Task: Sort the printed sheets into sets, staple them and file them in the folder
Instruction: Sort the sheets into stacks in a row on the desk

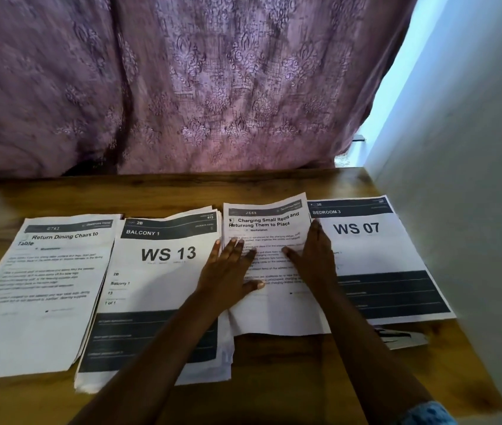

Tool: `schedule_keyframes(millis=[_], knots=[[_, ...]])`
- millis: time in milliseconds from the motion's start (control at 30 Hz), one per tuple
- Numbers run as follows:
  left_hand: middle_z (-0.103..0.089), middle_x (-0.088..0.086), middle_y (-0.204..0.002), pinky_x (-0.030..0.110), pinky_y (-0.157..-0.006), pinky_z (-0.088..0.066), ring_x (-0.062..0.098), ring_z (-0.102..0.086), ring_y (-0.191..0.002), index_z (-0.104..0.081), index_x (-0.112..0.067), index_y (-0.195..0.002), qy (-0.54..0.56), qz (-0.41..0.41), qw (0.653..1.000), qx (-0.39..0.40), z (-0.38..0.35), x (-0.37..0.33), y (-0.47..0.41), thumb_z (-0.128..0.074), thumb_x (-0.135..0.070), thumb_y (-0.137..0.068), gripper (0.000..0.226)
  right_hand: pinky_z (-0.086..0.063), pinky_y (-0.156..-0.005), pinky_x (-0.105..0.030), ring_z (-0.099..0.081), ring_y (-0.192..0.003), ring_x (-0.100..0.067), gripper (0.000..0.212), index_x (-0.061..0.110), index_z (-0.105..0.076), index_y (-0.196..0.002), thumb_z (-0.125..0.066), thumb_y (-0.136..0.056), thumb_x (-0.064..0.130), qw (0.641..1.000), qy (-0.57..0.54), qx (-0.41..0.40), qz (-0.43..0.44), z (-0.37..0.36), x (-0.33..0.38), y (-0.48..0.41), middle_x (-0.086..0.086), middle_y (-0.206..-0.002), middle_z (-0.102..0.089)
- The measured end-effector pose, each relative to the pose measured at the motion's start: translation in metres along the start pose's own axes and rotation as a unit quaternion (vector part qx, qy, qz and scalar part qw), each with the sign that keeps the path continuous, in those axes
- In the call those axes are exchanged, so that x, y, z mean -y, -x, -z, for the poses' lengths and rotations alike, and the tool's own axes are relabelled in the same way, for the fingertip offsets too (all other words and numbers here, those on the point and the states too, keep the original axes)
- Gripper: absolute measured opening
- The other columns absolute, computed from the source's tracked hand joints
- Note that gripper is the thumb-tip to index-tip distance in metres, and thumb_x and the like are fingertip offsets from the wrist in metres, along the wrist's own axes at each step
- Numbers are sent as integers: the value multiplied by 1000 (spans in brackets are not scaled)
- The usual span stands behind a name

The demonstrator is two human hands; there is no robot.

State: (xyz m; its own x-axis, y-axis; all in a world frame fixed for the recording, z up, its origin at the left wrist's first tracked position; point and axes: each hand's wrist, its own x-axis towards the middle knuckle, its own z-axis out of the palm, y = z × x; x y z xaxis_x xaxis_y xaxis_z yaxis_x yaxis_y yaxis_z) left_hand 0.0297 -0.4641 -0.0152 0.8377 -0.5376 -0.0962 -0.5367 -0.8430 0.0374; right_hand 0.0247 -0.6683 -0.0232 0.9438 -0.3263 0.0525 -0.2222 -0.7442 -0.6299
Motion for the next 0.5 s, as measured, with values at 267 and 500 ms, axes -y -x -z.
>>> schedule_keyframes(millis=[267, 500], knots=[[-6, 9, -161, 42, -115, 12, 25, -3, -149, -16, -24, -152, 22, 13, 999, 25, 7, -8, -5, -16, -78, -81, 90, -6, -116, -54, -5, -146, -25, 63, 20, -11, -151, -20, -98, 52, 971, 236, 25, -15, 33, -56, -21, -8, -159, -8], [15, 7, -160, 57, -113, 8, 33, 14, -146, 1, -36, -152, 89, 18, 994, 68, 4, -61, -35, -34, -78, -82, 89, -3, -114, -55, -3, -147, -24, 62, 21, -9, -152, -19, -99, 51, 968, 249, 35, -5, 33, -65, -24, -7, -159, -6]])
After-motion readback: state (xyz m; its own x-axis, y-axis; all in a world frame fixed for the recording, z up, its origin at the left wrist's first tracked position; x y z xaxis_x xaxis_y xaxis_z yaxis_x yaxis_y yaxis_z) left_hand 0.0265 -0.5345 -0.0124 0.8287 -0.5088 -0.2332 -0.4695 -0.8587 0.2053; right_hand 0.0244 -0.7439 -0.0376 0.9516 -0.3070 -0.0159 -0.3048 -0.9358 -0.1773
